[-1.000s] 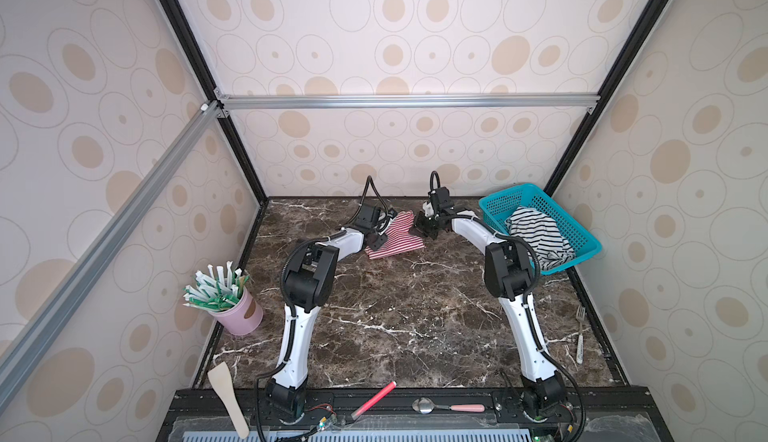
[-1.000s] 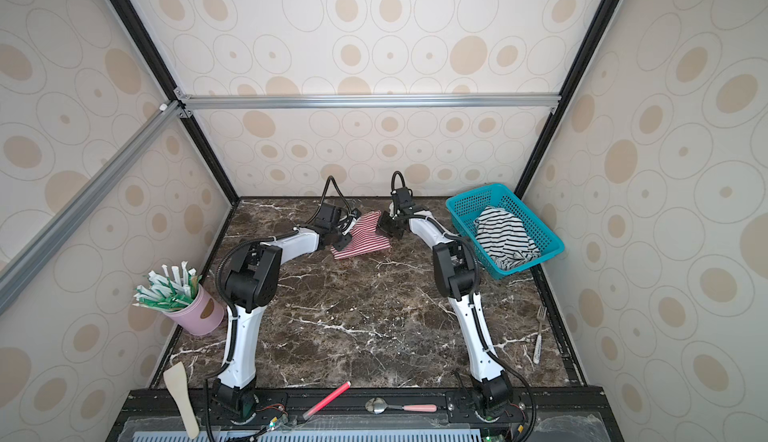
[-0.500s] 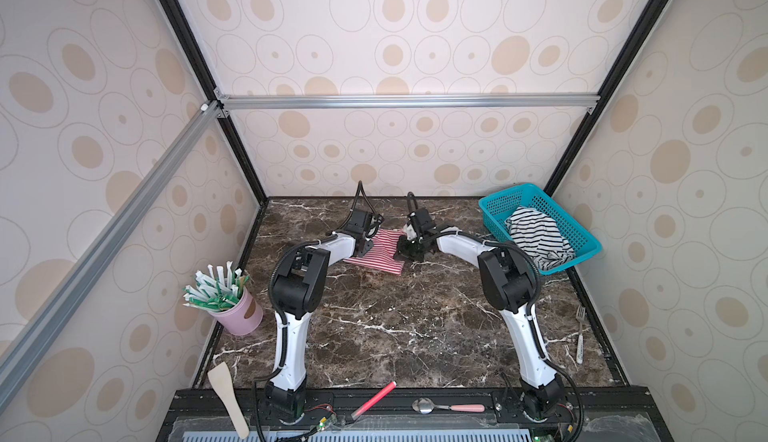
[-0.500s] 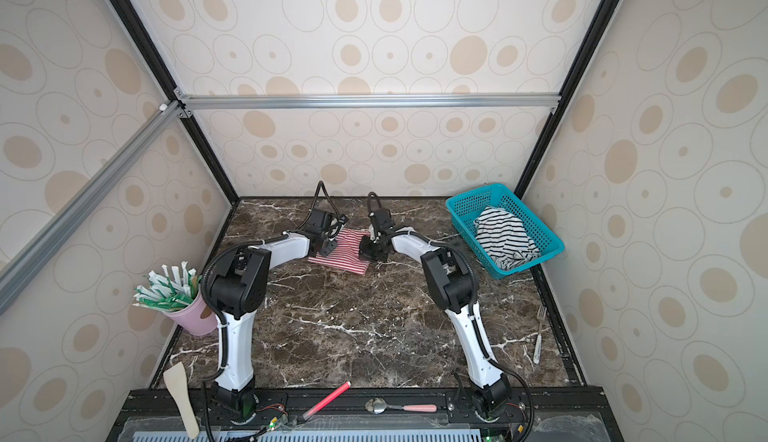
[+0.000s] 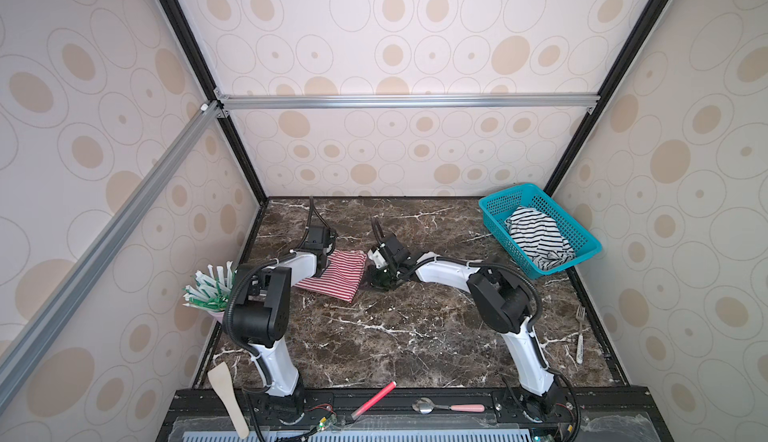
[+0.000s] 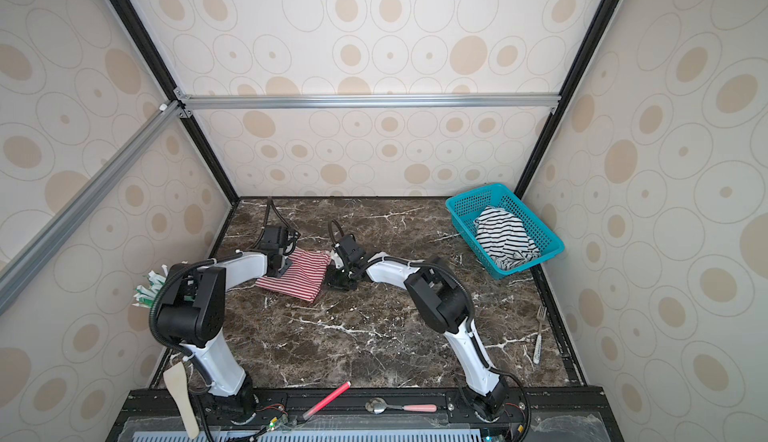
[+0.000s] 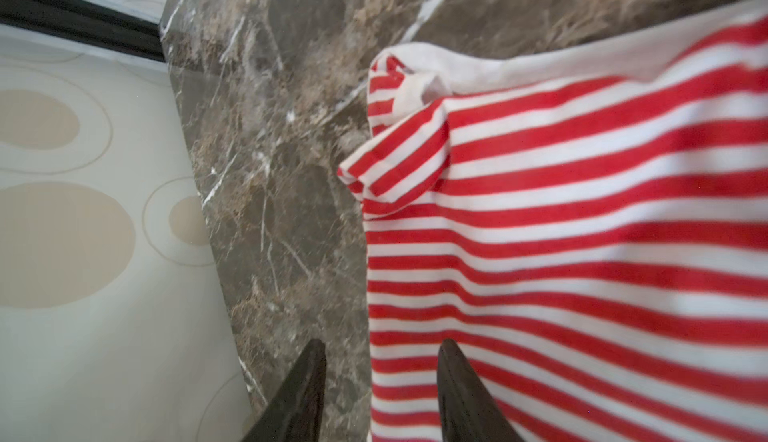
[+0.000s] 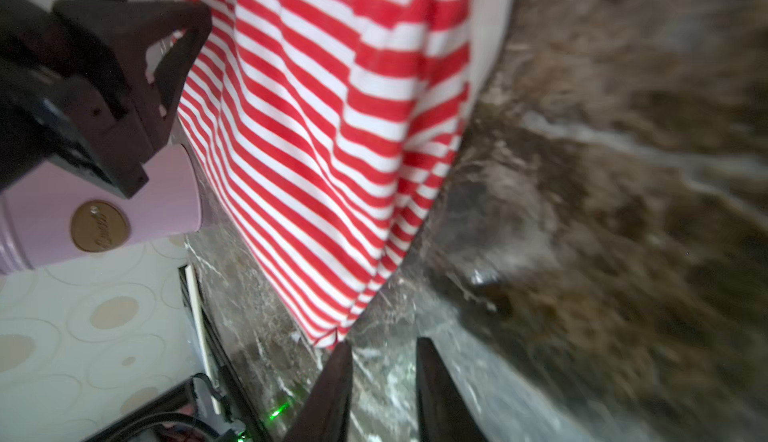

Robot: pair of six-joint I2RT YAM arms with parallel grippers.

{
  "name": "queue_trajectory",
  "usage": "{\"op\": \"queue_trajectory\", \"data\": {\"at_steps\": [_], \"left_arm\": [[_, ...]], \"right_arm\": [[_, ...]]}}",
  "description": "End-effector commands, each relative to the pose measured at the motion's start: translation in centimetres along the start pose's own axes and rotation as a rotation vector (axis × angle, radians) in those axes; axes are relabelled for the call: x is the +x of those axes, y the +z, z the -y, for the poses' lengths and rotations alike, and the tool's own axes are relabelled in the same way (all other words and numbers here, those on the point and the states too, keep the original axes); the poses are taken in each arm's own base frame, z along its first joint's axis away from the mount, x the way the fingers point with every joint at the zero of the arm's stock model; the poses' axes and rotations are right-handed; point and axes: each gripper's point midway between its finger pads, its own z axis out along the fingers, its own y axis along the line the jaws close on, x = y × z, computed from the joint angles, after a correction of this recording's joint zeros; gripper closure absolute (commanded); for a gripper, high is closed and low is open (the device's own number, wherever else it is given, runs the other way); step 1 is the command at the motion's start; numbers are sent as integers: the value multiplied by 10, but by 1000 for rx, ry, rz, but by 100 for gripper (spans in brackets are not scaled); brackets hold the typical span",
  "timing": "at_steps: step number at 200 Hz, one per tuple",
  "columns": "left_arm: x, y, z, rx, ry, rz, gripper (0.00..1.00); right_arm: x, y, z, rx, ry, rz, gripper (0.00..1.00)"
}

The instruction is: Fold and stack the tank tops

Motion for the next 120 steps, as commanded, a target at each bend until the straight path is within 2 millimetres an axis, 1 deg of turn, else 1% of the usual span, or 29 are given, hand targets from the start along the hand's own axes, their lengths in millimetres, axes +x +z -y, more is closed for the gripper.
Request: {"op": "queue_trajectory", "data": {"at_steps": [1, 8, 16, 21, 23, 24, 32, 52, 65, 84, 104, 120], "left_arm": [[-33, -43, -6, 65, -108, 159, 55], [-41, -55, 1, 107, -109, 205, 55], [-49, -69, 11, 167, -101, 257, 54], [-53, -77, 21, 219, -90, 288, 53], [-55, -80, 25, 237, -88, 299, 53], [-55, -82, 27, 246, -85, 303, 53], [-60, -92, 42, 319, -67, 338, 52], [-59, -106, 87, 472, 2, 352, 51], [-53, -107, 115, 529, 54, 336, 51], [-47, -104, 144, 561, 104, 318, 51], [-41, -93, 163, 563, 140, 284, 52], [-38, -80, 170, 547, 151, 251, 52]], "right_arm": [[-24, -53, -25, -22, -54, 126, 68], [-23, -65, -23, 3, -61, 133, 67], [-21, -77, -16, 46, -66, 144, 67], [-19, -85, -12, 72, -72, 152, 67], [-18, -86, -7, 92, -71, 155, 67], [-18, -90, -8, 91, -75, 157, 67], [-16, -103, -1, 132, -83, 178, 67], [-9, -136, 14, 206, -93, 234, 65], [-4, -156, 24, 232, -84, 267, 63], [-1, -185, 38, 253, -58, 323, 61], [3, -210, 51, 255, -30, 371, 61], [7, -225, 56, 266, -24, 409, 61]]}}
